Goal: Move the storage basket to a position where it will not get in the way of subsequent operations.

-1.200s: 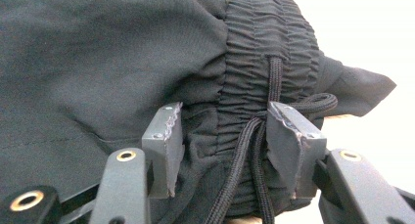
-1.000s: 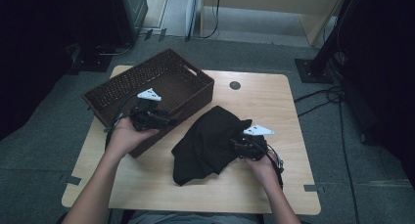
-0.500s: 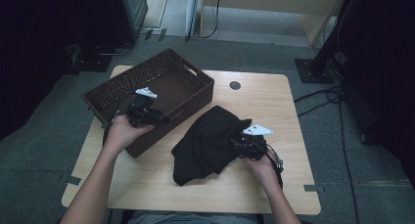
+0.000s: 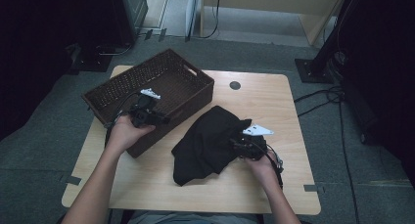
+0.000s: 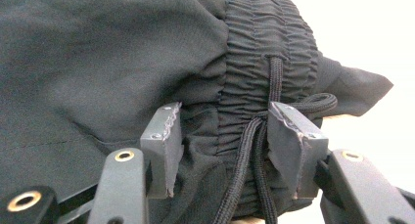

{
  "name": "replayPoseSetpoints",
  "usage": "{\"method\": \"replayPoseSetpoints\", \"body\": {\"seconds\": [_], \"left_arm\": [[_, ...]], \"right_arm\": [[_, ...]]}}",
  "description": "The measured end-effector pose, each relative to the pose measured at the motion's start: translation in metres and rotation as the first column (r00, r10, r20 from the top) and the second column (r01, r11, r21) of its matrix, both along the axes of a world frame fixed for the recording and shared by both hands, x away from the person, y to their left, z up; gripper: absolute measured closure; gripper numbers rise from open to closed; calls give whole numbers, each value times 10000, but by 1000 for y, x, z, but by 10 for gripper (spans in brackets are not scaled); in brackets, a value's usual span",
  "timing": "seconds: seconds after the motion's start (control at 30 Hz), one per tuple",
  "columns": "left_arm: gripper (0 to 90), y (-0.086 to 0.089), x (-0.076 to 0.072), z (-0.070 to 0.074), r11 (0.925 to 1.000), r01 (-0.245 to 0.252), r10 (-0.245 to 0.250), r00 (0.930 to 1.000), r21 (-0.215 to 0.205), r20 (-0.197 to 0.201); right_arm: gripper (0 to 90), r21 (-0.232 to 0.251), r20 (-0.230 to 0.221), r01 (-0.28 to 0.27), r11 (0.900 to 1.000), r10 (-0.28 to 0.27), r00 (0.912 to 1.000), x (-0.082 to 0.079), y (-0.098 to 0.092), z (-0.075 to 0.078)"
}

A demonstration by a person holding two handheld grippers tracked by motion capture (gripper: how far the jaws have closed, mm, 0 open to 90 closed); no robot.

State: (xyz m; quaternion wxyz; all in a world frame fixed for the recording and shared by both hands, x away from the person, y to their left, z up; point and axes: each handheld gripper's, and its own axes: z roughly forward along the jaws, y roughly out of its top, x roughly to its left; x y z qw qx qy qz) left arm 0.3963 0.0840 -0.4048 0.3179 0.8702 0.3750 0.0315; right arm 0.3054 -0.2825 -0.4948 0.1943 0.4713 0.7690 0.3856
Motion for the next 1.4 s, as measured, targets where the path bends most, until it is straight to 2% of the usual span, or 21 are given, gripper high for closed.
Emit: {"method": "replayPoseSetpoints", "body": {"seconds": [0.07, 0.23, 0.43, 0.57, 0.7, 0.9, 1.03, 1.2, 1.23, 1.27, 1.33, 1.4], "left_arm": [[726, -1, 0, -1, 9997, -93, 95, 9999, 219, -48], [766, -4, -3, 0, 9987, -103, 87, 9995, 490, 319], [778, 1, -3, 0, 9989, -297, 289, 9993, 368, 233], [780, 13, -1, 0, 9980, -563, 557, 9982, 301, 222], [784, 28, 1, 0, 9943, -1011, 1001, 9945, 331, 305], [785, 49, 2, 0, 9827, -1830, 1822, 9829, 288, 279], [781, 64, 3, 0, 9709, -2391, 2389, 9710, 153, 130], [780, 85, 4, 0, 9492, -3147, 3146, 9491, 61, 146], [781, 88, 4, 0, 9418, -3360, 3357, 9418, 113, 188], [781, 93, 4, 1, 9301, -3668, 3663, 9301, 203, 265], [785, 98, 4, 1, 9132, -4065, 4055, 9134, 285, 348], [786, 102, 5, 1, 8962, -4430, 4422, 8964, 251, 310]], "right_arm": [[476, 9, 7, -3, 10000, 3, 10000, 0, 0, 0], [475, 33, -28, 1, 10000, -1, 10000, 0, 0, 0], [475, 14, -26, -77, 10000, 77, 10000, 1, -1, 0], [475, 6, -10, -114, 9999, 114, 9999, 2, -1, 0], [474, -27, 24, -151, 9999, 151, 9999, 3, -1, 0], [473, -60, 28, -149, 9999, 150, 9999, 4, 0, 0], [473, -91, 34, -153, 9998, 154, 9999, 5, 1, 0], [473, -93, 34, -158, 9998, 158, 9999, 5, 1, 0], [473, -94, 41, -154, 9998, 155, 9999, 5, 1, 0], [473, -89, 39, -153, 9998, 153, 9999, 5, 1, 0], [473, -92, 40, -162, 9998, 163, 9999, 5, 0, 0], [473, -98, 44, -164, 9998, 165, 9999, 5, 1, 0]]}}
